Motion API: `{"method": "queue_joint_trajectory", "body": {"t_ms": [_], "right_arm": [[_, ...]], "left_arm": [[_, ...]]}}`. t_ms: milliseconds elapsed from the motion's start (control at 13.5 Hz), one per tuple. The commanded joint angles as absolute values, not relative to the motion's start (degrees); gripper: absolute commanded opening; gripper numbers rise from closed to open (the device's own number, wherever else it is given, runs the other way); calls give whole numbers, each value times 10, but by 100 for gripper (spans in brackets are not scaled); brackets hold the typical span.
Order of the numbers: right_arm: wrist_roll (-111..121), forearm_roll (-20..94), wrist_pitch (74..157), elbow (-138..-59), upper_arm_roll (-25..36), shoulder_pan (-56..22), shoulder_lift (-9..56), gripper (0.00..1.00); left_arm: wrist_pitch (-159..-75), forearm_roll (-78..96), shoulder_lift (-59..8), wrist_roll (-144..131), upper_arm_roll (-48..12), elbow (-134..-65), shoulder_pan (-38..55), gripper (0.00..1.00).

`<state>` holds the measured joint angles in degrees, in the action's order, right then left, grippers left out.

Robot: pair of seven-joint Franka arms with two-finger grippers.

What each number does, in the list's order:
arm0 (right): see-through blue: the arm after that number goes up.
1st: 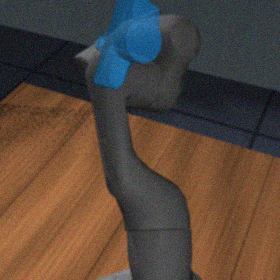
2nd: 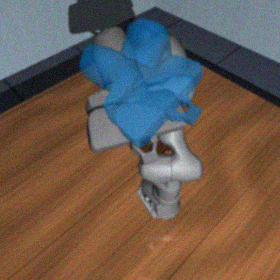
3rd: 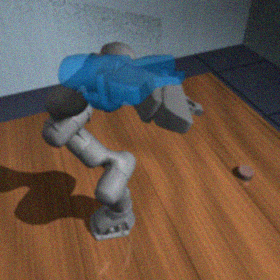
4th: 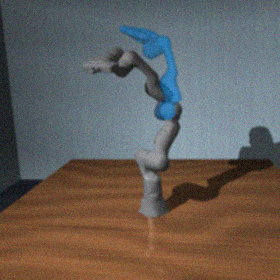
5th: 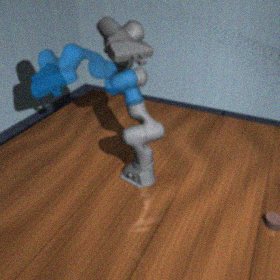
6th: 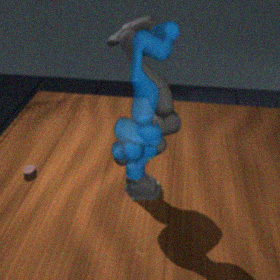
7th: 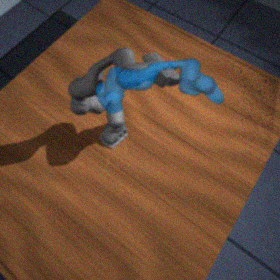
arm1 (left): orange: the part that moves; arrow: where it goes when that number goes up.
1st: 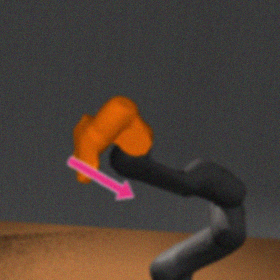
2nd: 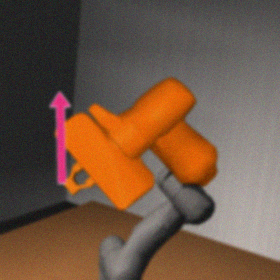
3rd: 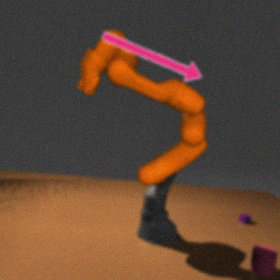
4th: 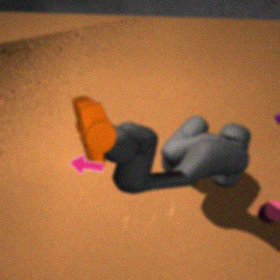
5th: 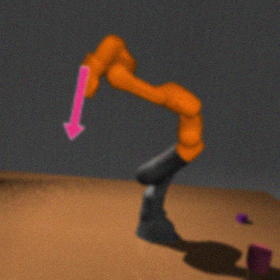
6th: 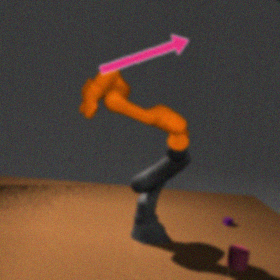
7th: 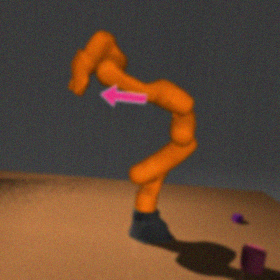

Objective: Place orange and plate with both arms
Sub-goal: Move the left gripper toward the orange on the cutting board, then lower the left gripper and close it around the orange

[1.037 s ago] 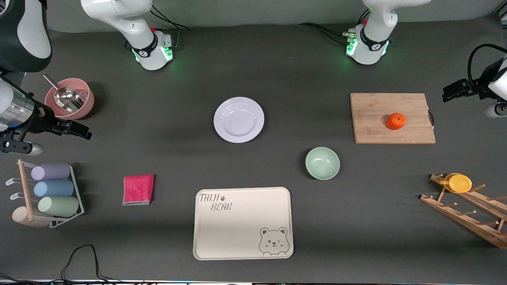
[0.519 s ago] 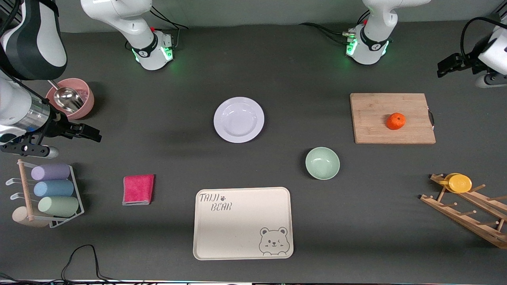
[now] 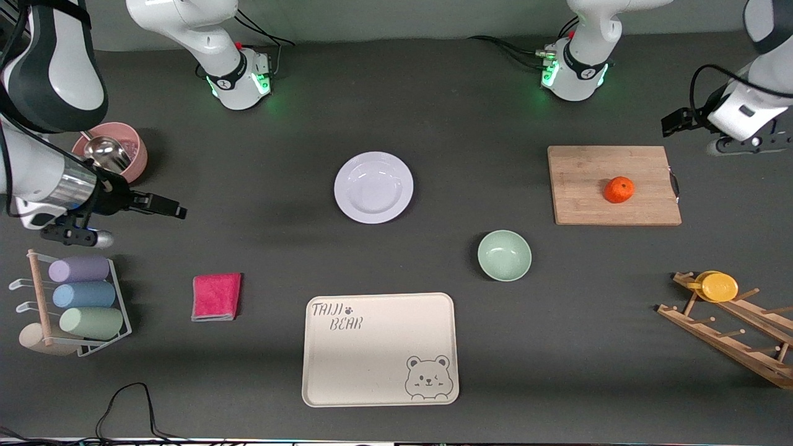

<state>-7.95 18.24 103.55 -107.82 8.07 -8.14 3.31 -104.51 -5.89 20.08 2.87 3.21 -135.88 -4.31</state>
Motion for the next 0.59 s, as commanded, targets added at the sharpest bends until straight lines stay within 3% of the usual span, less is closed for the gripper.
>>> {"method": "queue_joint_trajectory", "body": {"t_ms": [0, 519], "right_arm": [[-55, 237, 1063, -1107, 84, -114, 25, 100], [93, 478, 1038, -1143, 94, -105, 82, 100]], "left_arm": [[-1158, -66, 202, 39, 29, -1453, -49, 100], [-1413, -60, 18, 11, 28, -1492, -50, 100]]}}
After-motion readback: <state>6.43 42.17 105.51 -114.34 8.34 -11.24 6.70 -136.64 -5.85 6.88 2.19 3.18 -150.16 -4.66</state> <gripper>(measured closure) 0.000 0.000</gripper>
